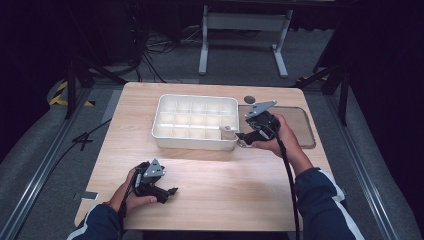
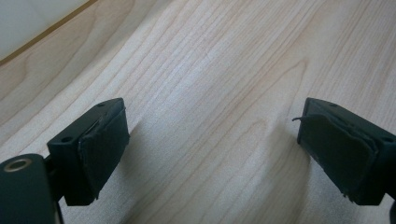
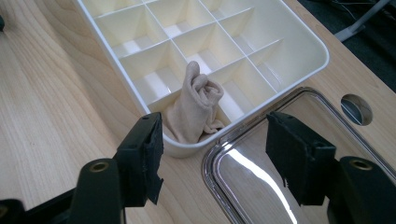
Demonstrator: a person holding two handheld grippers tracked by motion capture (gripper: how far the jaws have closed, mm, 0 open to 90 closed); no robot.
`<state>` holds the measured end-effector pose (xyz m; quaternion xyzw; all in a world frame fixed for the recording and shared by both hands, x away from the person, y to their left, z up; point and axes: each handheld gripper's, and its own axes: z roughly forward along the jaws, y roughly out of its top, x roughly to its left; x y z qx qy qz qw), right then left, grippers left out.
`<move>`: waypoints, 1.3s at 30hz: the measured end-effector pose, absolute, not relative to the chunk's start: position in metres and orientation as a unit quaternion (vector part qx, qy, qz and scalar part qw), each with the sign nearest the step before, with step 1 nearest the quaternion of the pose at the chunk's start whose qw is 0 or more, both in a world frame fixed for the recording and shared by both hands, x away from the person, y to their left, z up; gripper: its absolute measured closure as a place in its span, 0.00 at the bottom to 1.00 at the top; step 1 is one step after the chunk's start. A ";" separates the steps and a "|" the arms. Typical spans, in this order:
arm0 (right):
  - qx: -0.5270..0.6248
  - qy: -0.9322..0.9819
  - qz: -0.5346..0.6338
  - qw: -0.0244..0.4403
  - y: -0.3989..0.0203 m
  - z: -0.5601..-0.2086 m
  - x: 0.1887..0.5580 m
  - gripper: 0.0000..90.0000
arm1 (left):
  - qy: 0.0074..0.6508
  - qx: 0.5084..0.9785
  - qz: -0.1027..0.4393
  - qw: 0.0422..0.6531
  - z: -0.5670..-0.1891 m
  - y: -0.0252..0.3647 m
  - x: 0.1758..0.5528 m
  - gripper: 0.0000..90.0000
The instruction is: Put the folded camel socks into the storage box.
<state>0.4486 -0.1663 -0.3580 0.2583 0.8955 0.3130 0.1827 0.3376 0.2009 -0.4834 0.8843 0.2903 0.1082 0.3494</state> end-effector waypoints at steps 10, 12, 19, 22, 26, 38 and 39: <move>0.258 0.890 0.319 0.199 -0.180 -0.356 0.438 0.36 | 0.291 0.884 0.108 0.349 -0.483 0.201 0.338 0.10; 0.256 0.891 0.319 0.199 -0.182 -0.356 0.436 0.35 | 0.291 0.884 0.108 0.350 -0.483 0.201 0.338 0.10; 0.250 0.893 0.309 0.209 -0.185 -0.360 0.428 0.35 | 0.290 0.885 0.109 0.349 -0.483 0.201 0.338 0.10; 0.249 0.895 0.307 0.209 -0.188 -0.362 0.425 0.34 | 0.290 0.884 0.108 0.349 -0.483 0.201 0.338 0.10; 0.252 0.898 0.294 0.207 -0.191 -0.366 0.422 0.33 | 0.290 0.884 0.108 0.349 -0.483 0.201 0.338 0.10; 0.254 0.904 0.274 0.210 -0.206 -0.380 0.409 0.31 | 0.291 0.884 0.108 0.350 -0.483 0.201 0.338 0.10; 0.254 0.903 0.272 0.213 -0.207 -0.381 0.408 0.32 | 0.291 0.884 0.109 0.349 -0.483 0.201 0.338 0.10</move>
